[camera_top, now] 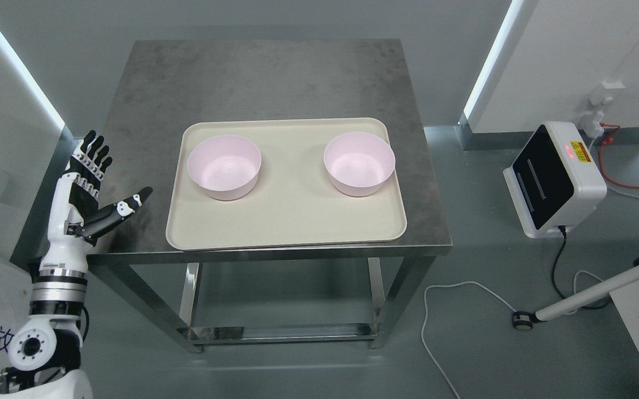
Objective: Stack pink IKEA bowls on left shelf middle
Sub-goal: 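Raise the left hand and reach over the pink bowl nearer the left arm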
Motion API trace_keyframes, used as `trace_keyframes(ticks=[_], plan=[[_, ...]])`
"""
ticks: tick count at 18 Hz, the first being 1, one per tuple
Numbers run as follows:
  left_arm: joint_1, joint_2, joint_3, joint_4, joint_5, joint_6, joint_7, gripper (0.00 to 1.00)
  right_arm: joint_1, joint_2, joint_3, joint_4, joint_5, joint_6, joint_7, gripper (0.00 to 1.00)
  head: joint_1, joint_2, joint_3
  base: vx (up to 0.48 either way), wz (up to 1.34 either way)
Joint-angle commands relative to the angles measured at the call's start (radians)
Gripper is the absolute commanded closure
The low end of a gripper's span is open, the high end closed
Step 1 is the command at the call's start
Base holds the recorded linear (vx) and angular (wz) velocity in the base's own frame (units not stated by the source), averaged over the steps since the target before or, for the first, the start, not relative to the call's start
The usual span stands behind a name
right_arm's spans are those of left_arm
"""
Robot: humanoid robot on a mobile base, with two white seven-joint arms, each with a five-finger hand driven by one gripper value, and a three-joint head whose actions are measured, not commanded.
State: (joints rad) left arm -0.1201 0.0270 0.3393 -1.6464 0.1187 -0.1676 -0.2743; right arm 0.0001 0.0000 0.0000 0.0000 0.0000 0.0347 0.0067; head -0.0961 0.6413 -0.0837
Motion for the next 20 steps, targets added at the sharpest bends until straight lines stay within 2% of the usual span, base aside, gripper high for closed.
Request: trace_keyframes(ticks=[1, 4, 6, 8, 11, 15, 18, 20], plan=[[-0.015, -0.010, -0.009, -0.007, -0.001, -0.003, -0.008, 0.00, 0.029, -0.017, -0.011, -0.034, 0.000, -0.001, -0.001, 0.00, 0.0000, 0.000, 0.000, 0.000, 0.00], [-0.035, 0.005, -0.017, -0.006, -0.001, -0.009, -0.012, 0.00, 0.029, -0.017, -0.011, -0.034, 0.000, 0.001, -0.001, 0.00, 0.0000, 0.000, 0.000, 0.000, 0.00], [-0.128, 0.028, -0.067, -0.001, -0.002, -0.009, -0.048, 0.00, 0.029, -0.017, -0.011, -0.034, 0.000, -0.001, -0.001, 0.00, 0.0000, 0.000, 0.000, 0.000, 0.00], [-0.209, 0.092, -0.153, 0.025, -0.022, 0.014, -0.097, 0.00, 0.029, -0.017, -0.011, -0.034, 0.000, -0.001, -0.001, 0.00, 0.0000, 0.000, 0.000, 0.000, 0.00], [-0.306, 0.226, -0.334, 0.077, -0.117, 0.022, -0.187, 0.00, 0.029, -0.017, -0.011, -0.034, 0.000, 0.001, -0.001, 0.00, 0.0000, 0.000, 0.000, 0.000, 0.00], [-0.435, 0.341, -0.407, 0.175, -0.350, 0.026, -0.377, 0.01, 0.029, -0.017, -0.011, -0.034, 0.000, -0.001, -0.001, 0.00, 0.0000, 0.000, 0.000, 0.000, 0.00], [-0.524, 0.390, -0.439, 0.201, -0.515, 0.026, -0.506, 0.01, 0.029, -0.017, -0.011, -0.034, 0.000, -0.001, -0.001, 0.00, 0.0000, 0.000, 0.000, 0.000, 0.00], [-0.582, 0.410, -0.483, 0.252, -0.595, 0.026, -0.533, 0.01, 0.029, -0.017, -0.011, -0.034, 0.000, -0.001, -0.001, 0.00, 0.0000, 0.000, 0.000, 0.000, 0.00]])
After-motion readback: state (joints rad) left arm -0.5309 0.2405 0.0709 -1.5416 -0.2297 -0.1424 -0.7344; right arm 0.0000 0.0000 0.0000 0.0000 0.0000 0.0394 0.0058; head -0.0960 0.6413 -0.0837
